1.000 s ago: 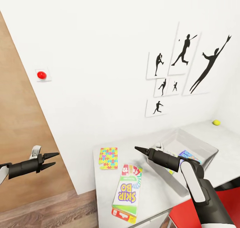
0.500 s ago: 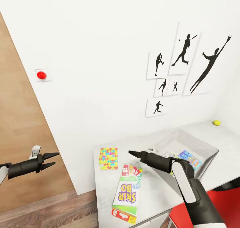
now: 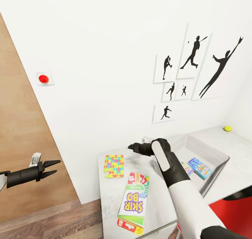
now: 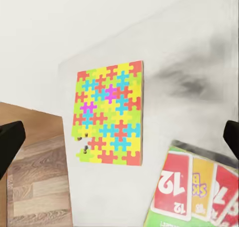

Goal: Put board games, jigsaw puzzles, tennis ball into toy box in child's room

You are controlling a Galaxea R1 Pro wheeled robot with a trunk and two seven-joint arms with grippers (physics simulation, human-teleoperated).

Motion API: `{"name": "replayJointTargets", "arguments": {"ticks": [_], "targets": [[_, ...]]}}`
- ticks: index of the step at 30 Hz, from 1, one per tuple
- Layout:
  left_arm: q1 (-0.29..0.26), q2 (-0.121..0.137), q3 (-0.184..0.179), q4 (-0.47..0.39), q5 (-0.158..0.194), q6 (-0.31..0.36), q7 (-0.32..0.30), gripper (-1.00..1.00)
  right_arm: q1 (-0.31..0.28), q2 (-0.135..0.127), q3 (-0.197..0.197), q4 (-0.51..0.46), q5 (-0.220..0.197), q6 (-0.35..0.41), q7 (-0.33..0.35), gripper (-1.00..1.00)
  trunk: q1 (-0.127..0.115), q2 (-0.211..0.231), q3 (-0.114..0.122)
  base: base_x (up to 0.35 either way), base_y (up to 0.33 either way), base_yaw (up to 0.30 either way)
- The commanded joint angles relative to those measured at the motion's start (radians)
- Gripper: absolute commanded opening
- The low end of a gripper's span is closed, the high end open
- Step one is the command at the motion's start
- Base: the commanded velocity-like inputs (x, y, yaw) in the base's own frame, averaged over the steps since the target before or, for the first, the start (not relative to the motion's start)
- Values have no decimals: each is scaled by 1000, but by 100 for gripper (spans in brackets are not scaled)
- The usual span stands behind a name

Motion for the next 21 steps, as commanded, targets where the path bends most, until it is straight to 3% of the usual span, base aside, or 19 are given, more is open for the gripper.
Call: {"name": "replayJointTargets", "arguments": {"ticks": [1,7,10,21], "targets": [[-1,1,1,0,-1,4,-3,100,-43,0,3,69,-10,-21,-37,100,0,-2,-2,0,0,0],[-1,3,1,0,-1,4,-3,100,-171,0,5,343,-6,-160,-77,100,0,-2,-2,0,0,0],[0,4,1,0,-1,4,-3,100,-193,0,7,419,-4,-219,-80,100,0,-2,-2,0,0,0],[0,4,1,0,2,4,-4,100,-207,0,8,470,-1,-272,-83,100,0,-2,-11,0,0,28]]}}
